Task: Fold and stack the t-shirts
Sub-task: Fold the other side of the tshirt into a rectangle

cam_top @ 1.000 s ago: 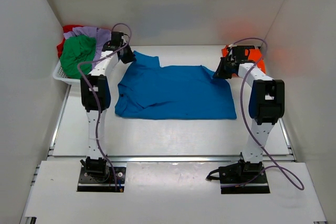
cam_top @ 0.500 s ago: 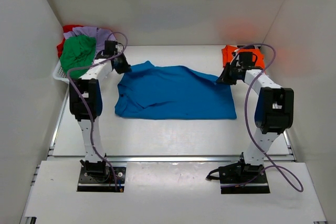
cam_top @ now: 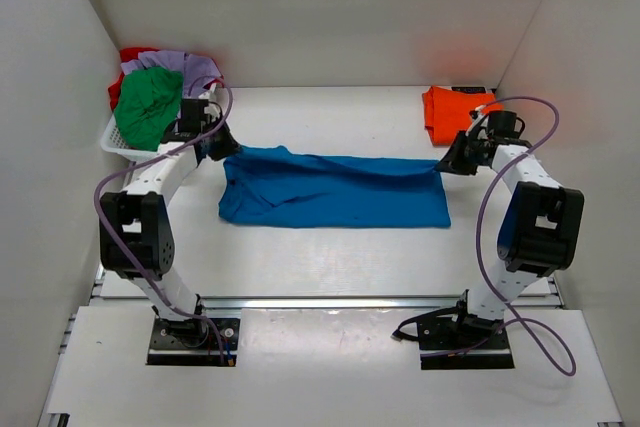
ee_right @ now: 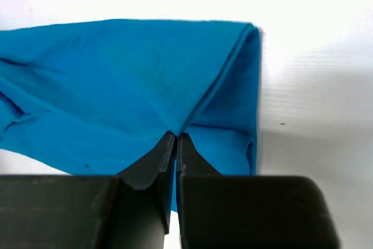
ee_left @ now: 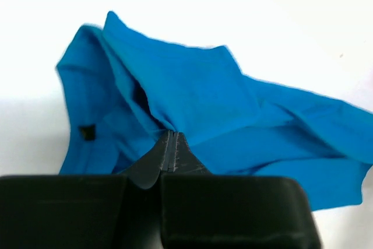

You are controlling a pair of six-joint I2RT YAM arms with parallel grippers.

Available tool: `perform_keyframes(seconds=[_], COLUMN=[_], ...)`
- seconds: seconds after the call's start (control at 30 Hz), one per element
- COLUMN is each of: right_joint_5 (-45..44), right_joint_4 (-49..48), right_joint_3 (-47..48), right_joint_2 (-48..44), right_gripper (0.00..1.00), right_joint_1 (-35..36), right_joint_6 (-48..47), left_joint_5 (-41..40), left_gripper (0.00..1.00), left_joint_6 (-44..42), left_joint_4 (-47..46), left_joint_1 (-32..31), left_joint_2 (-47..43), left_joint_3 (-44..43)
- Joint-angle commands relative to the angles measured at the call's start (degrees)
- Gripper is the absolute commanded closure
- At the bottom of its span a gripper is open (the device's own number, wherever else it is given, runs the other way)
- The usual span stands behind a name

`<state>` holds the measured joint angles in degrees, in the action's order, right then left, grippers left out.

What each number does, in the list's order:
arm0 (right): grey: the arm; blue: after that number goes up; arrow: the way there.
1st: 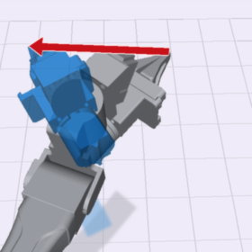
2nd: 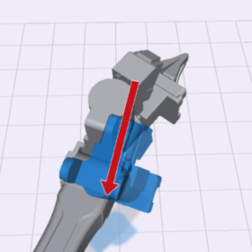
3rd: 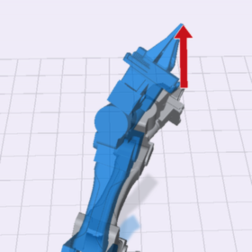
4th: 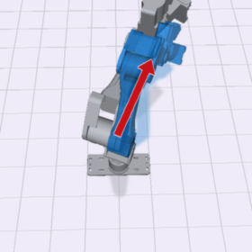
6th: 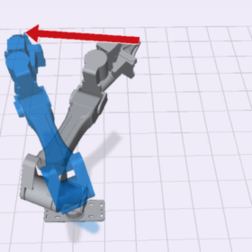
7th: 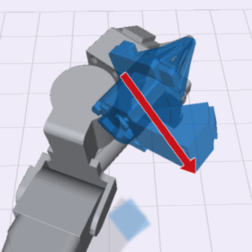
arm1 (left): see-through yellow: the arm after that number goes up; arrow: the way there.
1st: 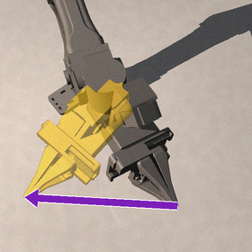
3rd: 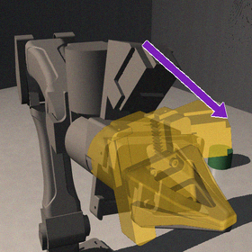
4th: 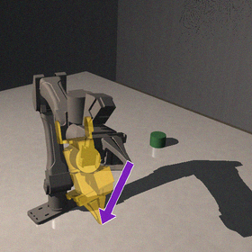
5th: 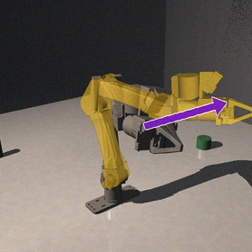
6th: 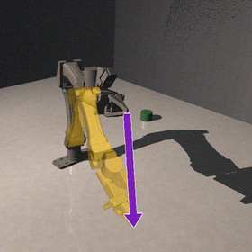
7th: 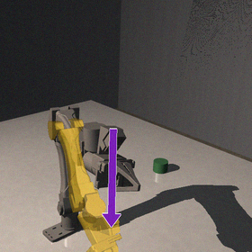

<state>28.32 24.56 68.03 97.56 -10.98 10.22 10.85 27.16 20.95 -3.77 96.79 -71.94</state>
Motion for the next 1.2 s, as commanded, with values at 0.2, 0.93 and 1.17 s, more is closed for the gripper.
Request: perform_keyframes(seconds=[0.2, 0.93, 1.17], right_joint_5=[0.9, -7.6, -13.7], right_joint_4=[3.2, 5.9, 9.5], right_joint_3=[3.3, 3.5, 4.4], right_joint_2=[5.1, 8.2, 4.0], right_gripper=[1.0, 0.97, 0.54], right_joint_1=[-0.6, -2.7, -1.1], right_joint_6=[-4.9, -6.3, -6.3], left_joint_5=[0.1, -1.9, -3.4], left_gripper=[1.0, 1.0, 1.0], left_joint_6=[-1.9, -0.8, 0.5], left_joint_4=[-2.7, -6.8, -6.7], left_joint_1=[1.6, 1.8, 1.7], left_joint_2=[-3.8, -16.1, -23.2], left_joint_3=[7.4, 24.1, 27.3])
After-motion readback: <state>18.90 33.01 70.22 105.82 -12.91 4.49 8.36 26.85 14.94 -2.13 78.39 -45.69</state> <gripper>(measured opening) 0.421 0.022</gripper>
